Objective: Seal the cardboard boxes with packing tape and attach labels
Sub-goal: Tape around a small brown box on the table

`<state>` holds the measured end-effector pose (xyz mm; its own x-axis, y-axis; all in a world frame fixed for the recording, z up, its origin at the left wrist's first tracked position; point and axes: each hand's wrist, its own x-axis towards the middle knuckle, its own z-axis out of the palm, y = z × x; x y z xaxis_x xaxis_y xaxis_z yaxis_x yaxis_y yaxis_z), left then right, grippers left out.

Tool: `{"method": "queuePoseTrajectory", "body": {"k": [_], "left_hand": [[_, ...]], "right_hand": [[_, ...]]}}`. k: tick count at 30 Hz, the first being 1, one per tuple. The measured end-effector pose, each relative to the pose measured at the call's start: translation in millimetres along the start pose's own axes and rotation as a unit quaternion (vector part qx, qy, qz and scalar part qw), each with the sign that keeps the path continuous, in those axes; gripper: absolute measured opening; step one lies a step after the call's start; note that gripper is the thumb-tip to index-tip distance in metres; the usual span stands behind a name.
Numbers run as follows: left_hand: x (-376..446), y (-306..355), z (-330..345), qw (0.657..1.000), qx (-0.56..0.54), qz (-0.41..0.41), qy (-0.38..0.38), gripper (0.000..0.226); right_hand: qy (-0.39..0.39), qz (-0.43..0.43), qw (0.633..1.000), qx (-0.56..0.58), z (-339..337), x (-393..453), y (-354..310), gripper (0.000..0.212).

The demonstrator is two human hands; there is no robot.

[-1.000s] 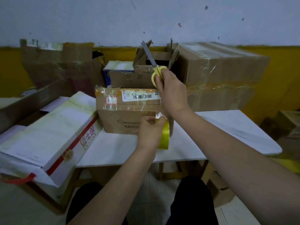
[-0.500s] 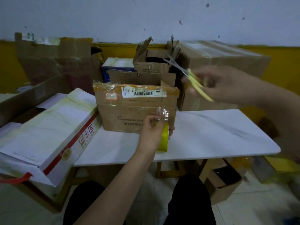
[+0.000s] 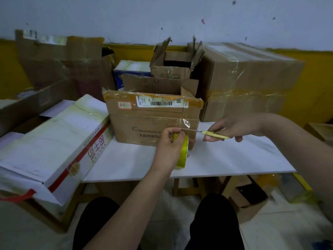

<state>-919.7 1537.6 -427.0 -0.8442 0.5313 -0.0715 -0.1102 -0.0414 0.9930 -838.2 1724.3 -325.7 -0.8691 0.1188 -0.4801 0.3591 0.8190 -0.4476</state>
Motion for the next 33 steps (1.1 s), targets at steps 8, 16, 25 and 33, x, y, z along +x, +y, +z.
{"method": "queuePoseTrajectory", "body": {"k": [8,16,25,33], "left_hand": [[1.2,7.1,-7.3,0.999,0.049,-0.010,-0.013,0.013],[-9.1,13.0,-12.9,0.999,0.043,0.002,-0.018,0.014],[-19.1,12.9,-19.0,1.000,-0.002,0.000,-0.005,0.016],[-16.6,9.3,-14.4,1.000,-0.002,0.029,-0.004,0.004]], "right_hand": [[0.133,-0.054,0.990,-0.013,10.6,16.4,6.0,0.009],[0.198,-0.096,0.975,0.018,37.5,12.3,21.8,0.011],[0.211,-0.090,0.972,-0.048,59.2,-15.8,51.9,0.002],[0.211,-0.023,0.956,-0.203,66.4,-9.1,42.5,0.052]]}}
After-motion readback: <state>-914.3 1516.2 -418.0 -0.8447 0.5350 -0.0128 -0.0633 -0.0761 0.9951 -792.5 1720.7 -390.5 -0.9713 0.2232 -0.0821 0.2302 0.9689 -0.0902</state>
